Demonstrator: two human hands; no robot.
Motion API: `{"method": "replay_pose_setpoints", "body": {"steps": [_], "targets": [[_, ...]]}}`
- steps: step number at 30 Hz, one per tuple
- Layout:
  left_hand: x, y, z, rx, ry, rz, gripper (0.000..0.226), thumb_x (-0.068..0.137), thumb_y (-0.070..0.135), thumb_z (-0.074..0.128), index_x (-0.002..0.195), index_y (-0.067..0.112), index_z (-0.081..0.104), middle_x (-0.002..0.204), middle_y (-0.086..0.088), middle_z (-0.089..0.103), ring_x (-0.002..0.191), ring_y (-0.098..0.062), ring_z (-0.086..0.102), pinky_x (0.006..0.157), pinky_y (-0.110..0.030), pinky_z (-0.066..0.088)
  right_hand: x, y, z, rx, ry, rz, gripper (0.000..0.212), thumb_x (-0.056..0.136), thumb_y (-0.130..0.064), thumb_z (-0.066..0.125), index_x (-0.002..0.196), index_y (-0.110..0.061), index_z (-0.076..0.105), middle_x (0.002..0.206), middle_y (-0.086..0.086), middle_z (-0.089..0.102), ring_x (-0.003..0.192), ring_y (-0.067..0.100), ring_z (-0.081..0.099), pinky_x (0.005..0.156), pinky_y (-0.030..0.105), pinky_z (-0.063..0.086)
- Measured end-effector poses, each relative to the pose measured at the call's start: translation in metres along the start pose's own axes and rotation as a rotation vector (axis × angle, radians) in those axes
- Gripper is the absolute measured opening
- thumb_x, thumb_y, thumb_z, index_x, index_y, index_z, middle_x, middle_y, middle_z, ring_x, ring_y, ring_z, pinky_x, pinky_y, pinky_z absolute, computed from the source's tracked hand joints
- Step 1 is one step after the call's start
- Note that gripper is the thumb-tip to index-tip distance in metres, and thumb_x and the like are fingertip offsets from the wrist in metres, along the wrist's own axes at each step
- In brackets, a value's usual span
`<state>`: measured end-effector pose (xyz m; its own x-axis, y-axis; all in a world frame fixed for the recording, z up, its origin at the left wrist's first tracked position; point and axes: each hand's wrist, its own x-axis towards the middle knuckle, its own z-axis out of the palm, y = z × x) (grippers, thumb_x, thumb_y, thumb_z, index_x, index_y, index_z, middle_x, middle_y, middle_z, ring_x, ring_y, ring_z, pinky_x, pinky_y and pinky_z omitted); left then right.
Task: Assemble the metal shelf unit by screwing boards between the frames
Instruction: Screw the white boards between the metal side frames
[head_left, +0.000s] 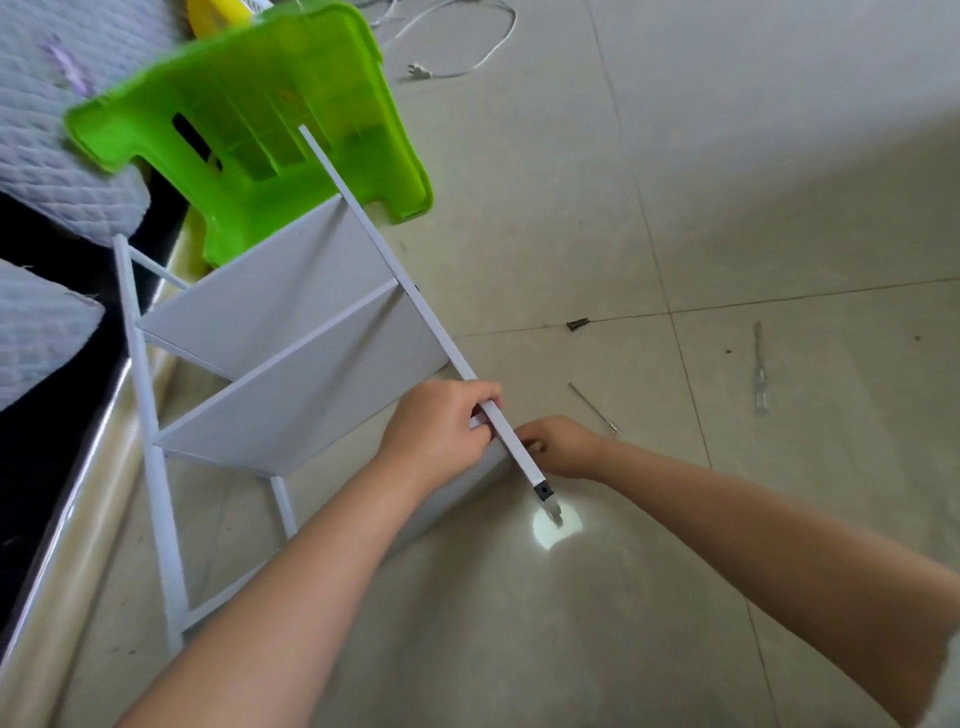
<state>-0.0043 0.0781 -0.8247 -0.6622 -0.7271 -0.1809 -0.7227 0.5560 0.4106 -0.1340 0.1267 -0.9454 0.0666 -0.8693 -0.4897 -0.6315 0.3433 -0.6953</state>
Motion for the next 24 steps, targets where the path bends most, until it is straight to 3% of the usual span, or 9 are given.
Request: {"method": "replay_pose_setpoints", "body": {"steps": [2, 3, 5, 9, 12, 17, 20, 24], "targets": [[-0.004, -0.004, -0.005, -0.019, 0.019, 0.004, 0.015, 0.082, 0.008, 0.058, 0.090, 0.016, 0.069, 0.054, 0.009, 0.044, 0.063, -0.019, 0.041, 0.059, -0.023, 0.031, -0.001, -0.004, 0.003, -0.013, 0.006, -0.038, 0.026, 0.088, -0.005, 0.048, 0.067, -0.019, 0.054, 0.068, -0.002, 0.053, 0.077, 0.021, 0.042, 0.056, 0.013, 0.032], [-0.006, -0.005, -0.008, -0.030, 0.026, 0.006, 0.015, 0.081, 0.007, 0.058, 0.089, 0.016, 0.069, 0.051, 0.011, 0.042, 0.062, -0.018, 0.039, 0.059, -0.023, 0.030, -0.001, -0.005, 0.005, -0.016, 0.017, -0.060, 0.015, 0.089, -0.007, 0.050, 0.083, -0.011, 0.063, 0.082, 0.005, 0.062, 0.081, 0.025, 0.049, 0.065, 0.018, 0.038], [-0.011, -0.007, -0.015, -0.062, 0.045, 0.011, 0.016, 0.080, 0.005, 0.060, 0.087, 0.015, 0.069, 0.049, 0.012, 0.040, 0.059, -0.016, 0.038, 0.058, -0.023, 0.030, -0.002, -0.009, 0.004, -0.043, 0.045, -0.099, 0.019, 0.088, -0.009, 0.054, 0.100, 0.001, 0.063, 0.099, 0.016, 0.065, 0.092, 0.031, 0.057, 0.077, 0.030, 0.041], [-0.024, -0.012, -0.038, -0.189, 0.110, 0.001, 0.018, 0.075, 0.002, 0.065, 0.081, 0.019, 0.070, 0.044, 0.010, 0.041, 0.049, -0.004, 0.042, 0.054, -0.010, 0.031, -0.011, -0.023, -0.010, -0.162, 0.130, -0.236, 0.020, 0.089, -0.011, 0.056, 0.098, 0.005, 0.064, 0.097, 0.018, 0.064, 0.094, 0.030, 0.055, 0.079, 0.029, 0.035], [-0.028, -0.013, -0.061, -0.311, 0.213, 0.001, 0.026, 0.072, -0.003, 0.066, 0.076, 0.022, 0.068, 0.048, 0.010, 0.043, 0.051, -0.006, 0.039, 0.055, -0.009, 0.033, -0.021, -0.040, -0.041, -0.279, 0.241, -0.333, 0.023, 0.090, -0.013, 0.056, 0.097, 0.008, 0.063, 0.097, 0.019, 0.064, 0.096, 0.029, 0.052, 0.082, 0.028, 0.034], [-0.040, -0.009, -0.093, -0.531, 0.423, 0.069, 0.037, 0.071, -0.001, 0.070, 0.063, 0.033, 0.060, 0.050, 0.008, 0.047, 0.048, -0.004, 0.033, 0.051, -0.011, 0.032, -0.040, -0.082, -0.107, -0.532, 0.402, -0.497, 0.021, 0.083, -0.012, 0.058, 0.072, 0.006, 0.061, 0.071, 0.021, 0.061, 0.074, 0.035, 0.057, 0.066, 0.027, 0.033], [-0.050, -0.008, -0.100, -0.600, 0.534, 0.084, 0.043, 0.074, -0.001, 0.069, 0.063, 0.039, 0.058, 0.046, 0.013, 0.049, 0.046, -0.001, 0.038, 0.054, -0.012, 0.036, -0.054, -0.120, -0.140, -0.752, 0.396, -0.473, 0.023, 0.091, -0.019, 0.052, 0.091, 0.001, 0.063, 0.092, 0.017, 0.063, 0.094, 0.032, 0.054, 0.082, 0.038, 0.043], [-0.066, -0.006, -0.106, -0.696, 0.613, 0.103, 0.040, 0.076, -0.008, 0.067, 0.072, 0.032, 0.058, 0.046, 0.020, 0.052, 0.046, 0.004, 0.044, 0.057, -0.004, 0.036, -0.074, -0.159, -0.166, -0.977, 0.326, -0.370, 0.024, 0.093, -0.022, 0.049, 0.107, -0.006, 0.060, 0.110, 0.008, 0.060, 0.107, 0.023, 0.047, 0.090, 0.036, 0.039]]}}
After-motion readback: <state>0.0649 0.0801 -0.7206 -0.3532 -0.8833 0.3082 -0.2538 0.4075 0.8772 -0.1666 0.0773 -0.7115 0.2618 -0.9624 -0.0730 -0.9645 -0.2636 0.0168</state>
